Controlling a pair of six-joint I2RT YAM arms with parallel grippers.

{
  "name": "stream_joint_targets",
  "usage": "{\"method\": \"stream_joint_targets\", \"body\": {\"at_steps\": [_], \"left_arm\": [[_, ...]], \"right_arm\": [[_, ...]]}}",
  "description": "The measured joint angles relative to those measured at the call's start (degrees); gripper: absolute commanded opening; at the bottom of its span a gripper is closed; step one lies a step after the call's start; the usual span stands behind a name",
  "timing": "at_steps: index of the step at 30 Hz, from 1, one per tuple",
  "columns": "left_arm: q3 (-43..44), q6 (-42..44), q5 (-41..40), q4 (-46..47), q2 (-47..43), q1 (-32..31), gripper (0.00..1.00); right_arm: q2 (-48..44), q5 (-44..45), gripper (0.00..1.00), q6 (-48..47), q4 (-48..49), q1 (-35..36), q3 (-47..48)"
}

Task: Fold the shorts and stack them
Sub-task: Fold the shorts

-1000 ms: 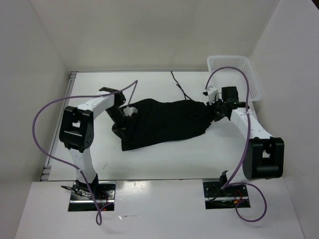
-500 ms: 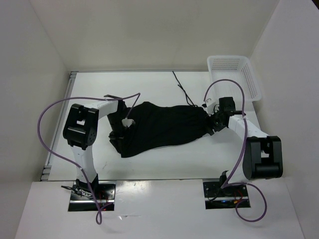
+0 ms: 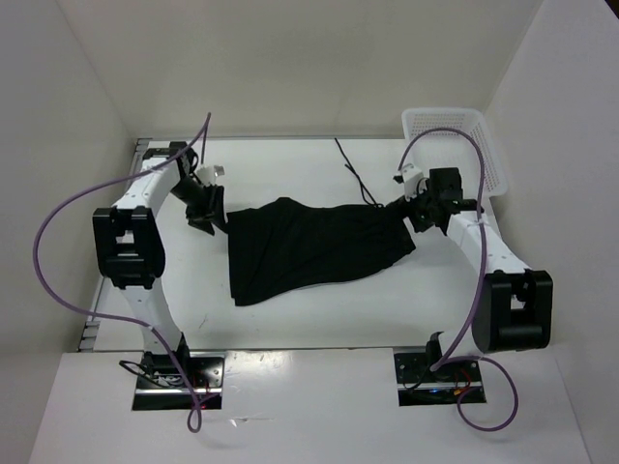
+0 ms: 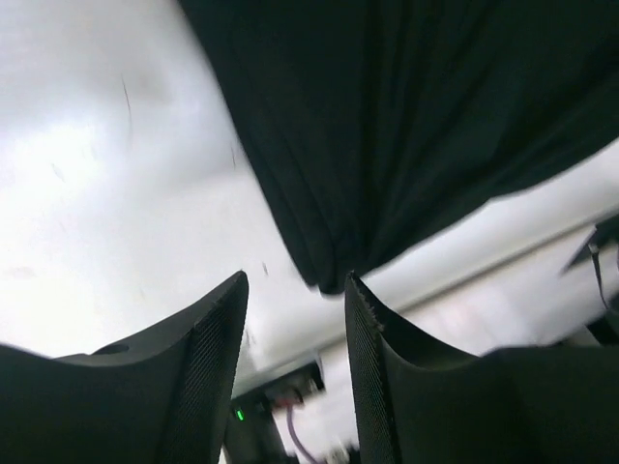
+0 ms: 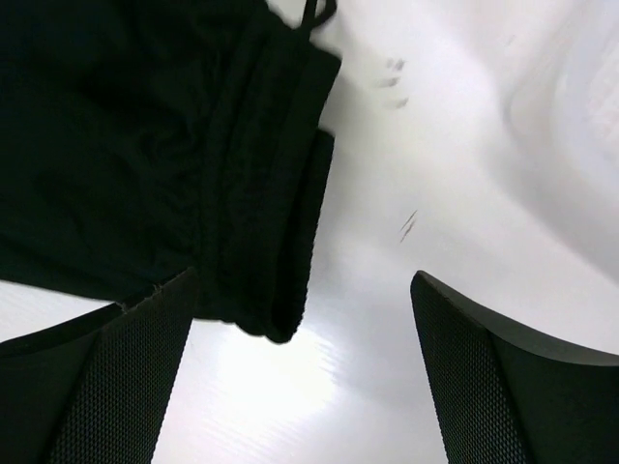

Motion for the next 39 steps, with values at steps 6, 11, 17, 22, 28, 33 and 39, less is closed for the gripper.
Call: {"method": "stream_joint_targets", "body": {"at_steps": [6,11,17,22,28,33,39], "left_arm": [[2.2,0.1,-3.8,10.3,6.4,-4.4,0.59],[2.6,0.0,-10.5,16.9,10.9,-6.7,0.59],[4.8,-0.1,-17.0,20.9,13.5,-6.8,0.45],[4.8,-0.2,-19.0,21.9,13.7,-8.0,0.19],[7.1,-0.1,-21.4,22.0,14.9,-9.0,0.0],[14.3,0.0,-26.1,23.8,19.1,-8.0,0.0],[22.3,0.0,-28.3,26.4,24.2,-5.3,0.15]], "right_arm": [[0.2,1.3,0.95,2.5,0.5,7.4,4.1],[4.8,1.6,0.9,4.8,1.9,11.8,7.4],[12.0,3.7,0.79,5.6,3.4,17.4,7.8],[18.9,4.6,0.72,6.7,4.0,19.7,8.5],[26.4,7.8,0.65,9.0,5.7,19.7,12.7],[31.3,10.4,0.65,11.1,8.3,19.7,18.5],[35.8,12.4,0.7,13.8,11.3,20.5,24.9]]}}
